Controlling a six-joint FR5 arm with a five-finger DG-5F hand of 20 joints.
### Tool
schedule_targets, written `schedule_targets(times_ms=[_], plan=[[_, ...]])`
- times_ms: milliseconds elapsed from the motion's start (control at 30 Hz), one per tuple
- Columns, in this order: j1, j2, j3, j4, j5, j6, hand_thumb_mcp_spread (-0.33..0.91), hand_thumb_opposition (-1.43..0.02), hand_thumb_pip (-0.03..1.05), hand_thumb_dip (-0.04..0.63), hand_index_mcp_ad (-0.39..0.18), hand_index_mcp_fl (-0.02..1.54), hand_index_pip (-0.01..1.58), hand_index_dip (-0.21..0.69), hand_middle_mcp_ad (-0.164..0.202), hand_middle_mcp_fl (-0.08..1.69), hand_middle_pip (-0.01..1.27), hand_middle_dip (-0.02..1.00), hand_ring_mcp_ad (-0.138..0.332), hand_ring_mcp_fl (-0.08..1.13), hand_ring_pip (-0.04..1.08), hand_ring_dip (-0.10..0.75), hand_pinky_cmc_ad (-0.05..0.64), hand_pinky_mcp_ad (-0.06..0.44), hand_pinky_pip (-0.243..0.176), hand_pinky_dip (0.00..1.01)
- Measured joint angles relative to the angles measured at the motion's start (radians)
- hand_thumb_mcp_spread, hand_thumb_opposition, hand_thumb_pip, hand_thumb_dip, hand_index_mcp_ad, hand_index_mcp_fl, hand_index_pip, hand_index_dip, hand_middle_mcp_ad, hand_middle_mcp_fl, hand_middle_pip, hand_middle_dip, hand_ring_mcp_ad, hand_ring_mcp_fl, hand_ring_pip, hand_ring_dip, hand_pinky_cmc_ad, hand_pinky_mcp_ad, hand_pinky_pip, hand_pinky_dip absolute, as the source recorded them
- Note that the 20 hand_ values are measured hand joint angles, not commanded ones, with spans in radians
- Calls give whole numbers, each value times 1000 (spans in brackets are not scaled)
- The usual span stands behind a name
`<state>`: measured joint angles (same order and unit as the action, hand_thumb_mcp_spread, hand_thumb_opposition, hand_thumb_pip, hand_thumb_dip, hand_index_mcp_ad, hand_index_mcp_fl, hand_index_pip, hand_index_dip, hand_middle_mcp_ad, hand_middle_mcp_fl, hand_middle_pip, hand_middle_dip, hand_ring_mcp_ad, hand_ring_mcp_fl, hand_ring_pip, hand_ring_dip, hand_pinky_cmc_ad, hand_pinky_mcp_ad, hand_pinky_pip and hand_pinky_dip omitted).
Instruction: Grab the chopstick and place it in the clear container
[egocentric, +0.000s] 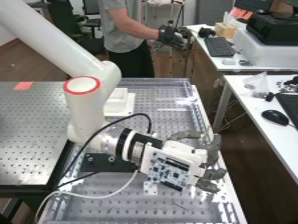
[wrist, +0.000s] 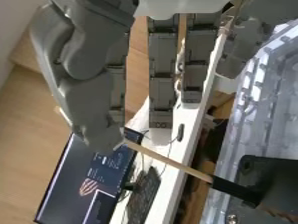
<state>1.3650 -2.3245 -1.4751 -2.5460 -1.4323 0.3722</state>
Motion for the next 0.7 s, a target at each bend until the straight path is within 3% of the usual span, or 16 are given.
schedule_targets(times_ms=[700], plan=[[-1,18,-38,19,3,3,548,-867,545,293,-278,749,674,190,75,860,255,721,113,492,98,394,428,262,-2,143]])
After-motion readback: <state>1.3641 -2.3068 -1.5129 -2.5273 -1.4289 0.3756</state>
